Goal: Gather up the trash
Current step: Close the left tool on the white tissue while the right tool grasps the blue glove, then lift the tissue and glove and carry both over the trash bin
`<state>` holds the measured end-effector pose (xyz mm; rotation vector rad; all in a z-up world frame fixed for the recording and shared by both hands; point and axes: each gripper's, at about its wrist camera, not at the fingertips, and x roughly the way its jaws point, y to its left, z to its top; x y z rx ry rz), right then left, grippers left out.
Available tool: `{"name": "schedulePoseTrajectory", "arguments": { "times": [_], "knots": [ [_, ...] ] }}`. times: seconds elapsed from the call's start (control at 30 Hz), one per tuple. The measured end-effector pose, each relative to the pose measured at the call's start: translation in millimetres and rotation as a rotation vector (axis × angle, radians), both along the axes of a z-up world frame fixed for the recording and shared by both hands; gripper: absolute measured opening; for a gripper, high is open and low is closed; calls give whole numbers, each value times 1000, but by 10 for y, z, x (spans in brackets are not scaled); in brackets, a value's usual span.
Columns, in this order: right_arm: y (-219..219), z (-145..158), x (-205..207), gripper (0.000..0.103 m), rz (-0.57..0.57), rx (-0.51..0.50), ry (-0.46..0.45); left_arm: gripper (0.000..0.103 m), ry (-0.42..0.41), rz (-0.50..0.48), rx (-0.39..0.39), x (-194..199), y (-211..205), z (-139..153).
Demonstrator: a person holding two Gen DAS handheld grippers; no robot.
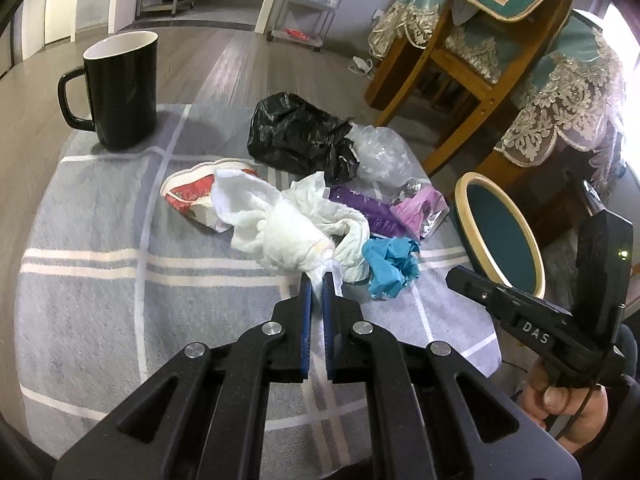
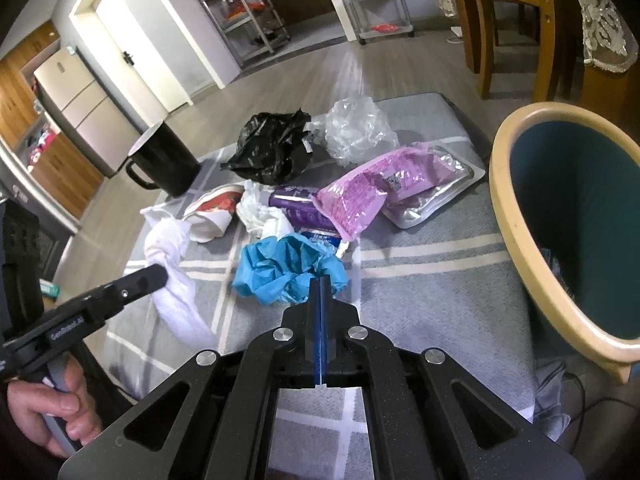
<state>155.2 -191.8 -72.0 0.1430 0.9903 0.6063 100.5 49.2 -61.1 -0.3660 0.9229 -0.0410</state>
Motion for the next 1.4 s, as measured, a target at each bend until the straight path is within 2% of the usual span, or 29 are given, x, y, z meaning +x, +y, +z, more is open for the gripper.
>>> {"name": "schedulePoseTrajectory", "arguments": {
  "times": [0.13,0.3,0.57,0.63,1.0,1.4],
  "knots": [
    [44,-108,80,6,-2,-12,25,4,-4,-4,7,10,-23,10],
    [126,-246,151,20,2,-13,56,4,-9,-6,4,4,-14,10],
    [73,-366,217,20,-9,32,105,4,-14,-11,6,2,-27,26],
    [72,-357,205,15,3,47,105,4,-19,-12,9,2,-36,40],
    [43,-95,54,13,20,50,29,4,-79,-8,18,-16,-80,177],
    [-523,321,-29,13,-137,65,-72,4,-155,-108,24,125,-507,382]
  ]
}}
